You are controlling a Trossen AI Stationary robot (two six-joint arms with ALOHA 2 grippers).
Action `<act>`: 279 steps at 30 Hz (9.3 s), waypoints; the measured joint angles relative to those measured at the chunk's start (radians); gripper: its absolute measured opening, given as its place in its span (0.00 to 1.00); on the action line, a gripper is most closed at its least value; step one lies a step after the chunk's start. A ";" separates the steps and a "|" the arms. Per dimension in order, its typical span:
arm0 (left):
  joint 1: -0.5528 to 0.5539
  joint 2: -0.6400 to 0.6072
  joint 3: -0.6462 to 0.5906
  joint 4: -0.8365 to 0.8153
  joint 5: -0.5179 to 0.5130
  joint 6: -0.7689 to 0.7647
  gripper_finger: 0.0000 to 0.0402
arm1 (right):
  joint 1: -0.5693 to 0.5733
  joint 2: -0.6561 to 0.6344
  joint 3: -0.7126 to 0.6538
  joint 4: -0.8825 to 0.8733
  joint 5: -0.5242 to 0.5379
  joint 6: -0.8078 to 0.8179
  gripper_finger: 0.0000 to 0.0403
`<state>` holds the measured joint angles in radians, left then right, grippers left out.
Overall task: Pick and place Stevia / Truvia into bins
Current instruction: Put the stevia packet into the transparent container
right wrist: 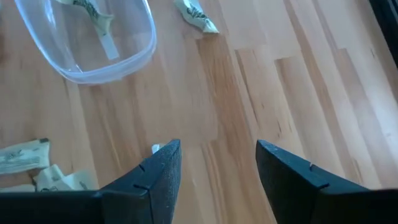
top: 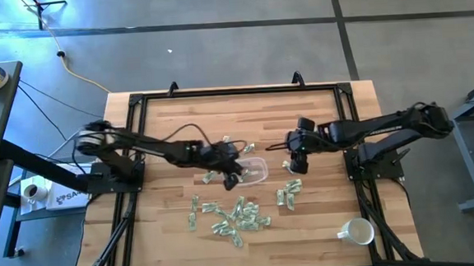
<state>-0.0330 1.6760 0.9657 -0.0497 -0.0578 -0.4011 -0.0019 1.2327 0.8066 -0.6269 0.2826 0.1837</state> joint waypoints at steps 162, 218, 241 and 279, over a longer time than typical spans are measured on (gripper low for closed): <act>0.478 -0.215 -0.145 -0.467 0.137 0.130 0.39 | -0.317 0.787 0.464 0.276 -0.455 -0.865 0.54; 0.177 -0.212 -0.144 -0.438 -0.055 0.002 0.40 | -0.102 0.498 0.459 0.063 -0.318 -0.320 0.62; 0.246 -0.078 -0.145 -0.337 0.031 0.232 0.40 | -0.259 0.418 0.452 -0.072 -0.239 -0.316 0.67; 0.208 -0.082 -0.025 -0.369 0.061 0.211 0.05 | -0.127 0.135 0.351 -0.261 0.015 -0.109 0.55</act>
<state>0.1752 1.5943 0.9407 -0.4189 0.0033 -0.1899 -0.1288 1.3673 1.1575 -0.8882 0.2972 0.0743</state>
